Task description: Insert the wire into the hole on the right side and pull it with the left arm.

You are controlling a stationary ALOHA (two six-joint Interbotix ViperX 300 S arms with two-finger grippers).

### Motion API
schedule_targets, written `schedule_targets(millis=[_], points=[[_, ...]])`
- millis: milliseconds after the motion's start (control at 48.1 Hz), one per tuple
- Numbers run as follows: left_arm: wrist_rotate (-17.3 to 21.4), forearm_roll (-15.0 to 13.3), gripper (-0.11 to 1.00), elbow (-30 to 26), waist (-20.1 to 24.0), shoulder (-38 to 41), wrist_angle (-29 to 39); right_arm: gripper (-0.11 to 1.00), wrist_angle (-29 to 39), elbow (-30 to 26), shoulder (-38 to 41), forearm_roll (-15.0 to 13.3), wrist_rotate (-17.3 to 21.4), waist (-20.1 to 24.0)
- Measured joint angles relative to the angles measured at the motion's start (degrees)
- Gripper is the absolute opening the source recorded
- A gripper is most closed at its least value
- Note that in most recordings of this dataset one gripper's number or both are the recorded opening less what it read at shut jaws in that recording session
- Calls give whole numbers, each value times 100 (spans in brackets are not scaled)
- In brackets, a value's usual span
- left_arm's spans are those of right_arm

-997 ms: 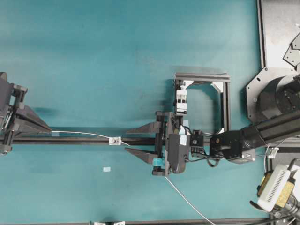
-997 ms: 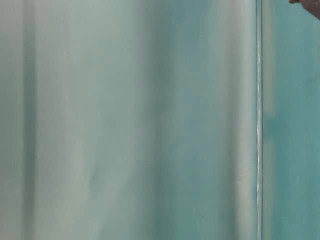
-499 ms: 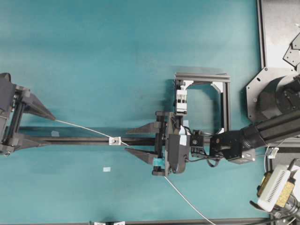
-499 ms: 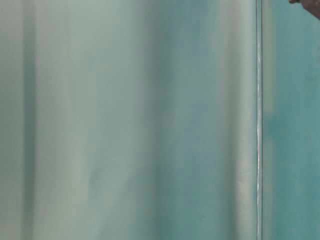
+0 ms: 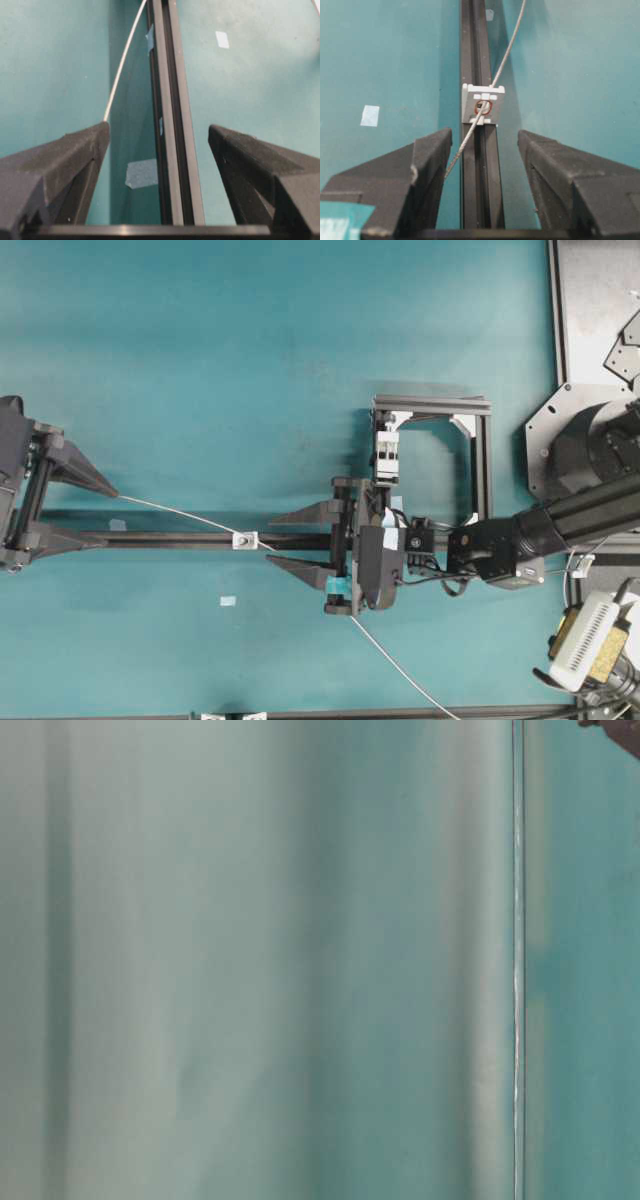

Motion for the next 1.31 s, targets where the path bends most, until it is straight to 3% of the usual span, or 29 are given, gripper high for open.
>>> schedule_targets(millis=[374,561,935,1309], points=[[457,-9,85,-9,360,-79,18,64,0,316,-580,0,-26,-26],[483,0,85,-18,519,-167,9,64,0,510,-844,0,-44,-123],[879,0,85,-79,650,-272,18,64,0,589,-1028,0,-404,-325],[949,0,85,-167,721,-272,44,64,0,606,-1037,0,-404,-387]])
